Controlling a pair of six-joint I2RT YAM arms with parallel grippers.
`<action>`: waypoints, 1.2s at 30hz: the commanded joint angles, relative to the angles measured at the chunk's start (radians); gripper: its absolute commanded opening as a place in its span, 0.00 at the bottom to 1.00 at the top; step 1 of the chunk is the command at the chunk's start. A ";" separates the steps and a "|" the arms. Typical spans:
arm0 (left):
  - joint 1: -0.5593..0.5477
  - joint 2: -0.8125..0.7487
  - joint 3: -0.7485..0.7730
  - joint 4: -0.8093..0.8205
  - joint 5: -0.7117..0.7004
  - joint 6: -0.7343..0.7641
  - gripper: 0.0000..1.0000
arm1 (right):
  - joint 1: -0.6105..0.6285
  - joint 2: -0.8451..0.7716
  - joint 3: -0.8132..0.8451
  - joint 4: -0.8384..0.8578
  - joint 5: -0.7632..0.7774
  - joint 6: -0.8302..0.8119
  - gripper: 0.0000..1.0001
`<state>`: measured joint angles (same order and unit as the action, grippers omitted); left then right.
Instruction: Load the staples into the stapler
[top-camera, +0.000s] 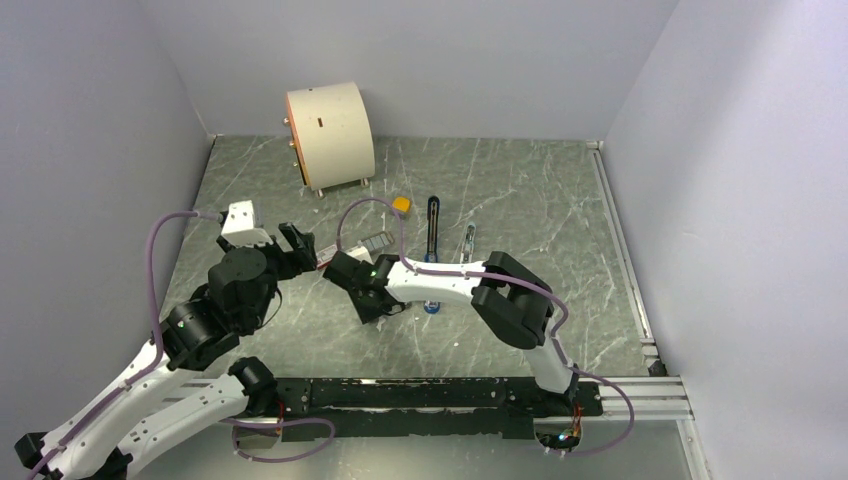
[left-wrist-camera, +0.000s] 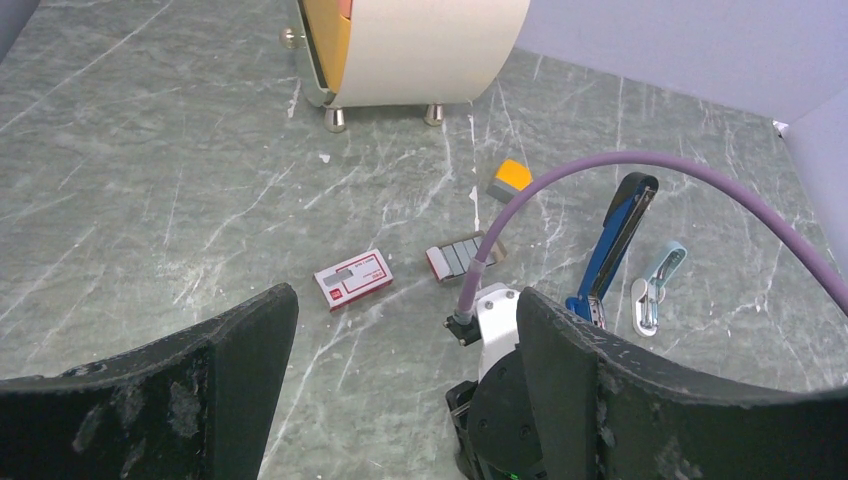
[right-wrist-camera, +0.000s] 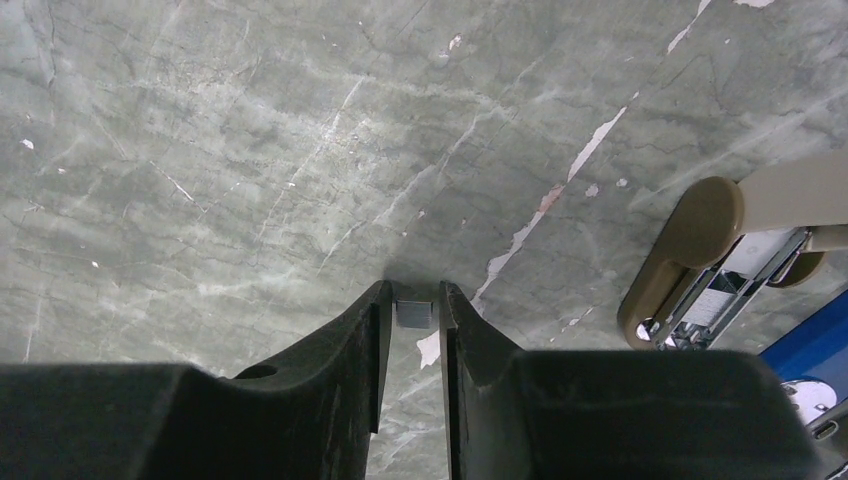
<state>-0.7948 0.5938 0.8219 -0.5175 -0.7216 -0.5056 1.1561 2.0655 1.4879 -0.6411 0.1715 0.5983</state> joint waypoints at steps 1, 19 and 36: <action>0.005 -0.003 0.022 0.001 -0.004 -0.009 0.85 | 0.008 0.035 0.012 -0.025 0.010 0.010 0.29; 0.005 -0.005 0.022 -0.001 -0.004 -0.009 0.85 | 0.014 0.004 -0.001 -0.004 0.073 0.019 0.18; 0.005 -0.003 0.019 0.004 -0.007 -0.010 0.85 | -0.072 -0.305 -0.113 0.166 0.241 -0.090 0.19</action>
<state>-0.7948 0.5938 0.8219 -0.5179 -0.7216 -0.5060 1.1450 1.8465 1.4330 -0.5232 0.3500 0.5285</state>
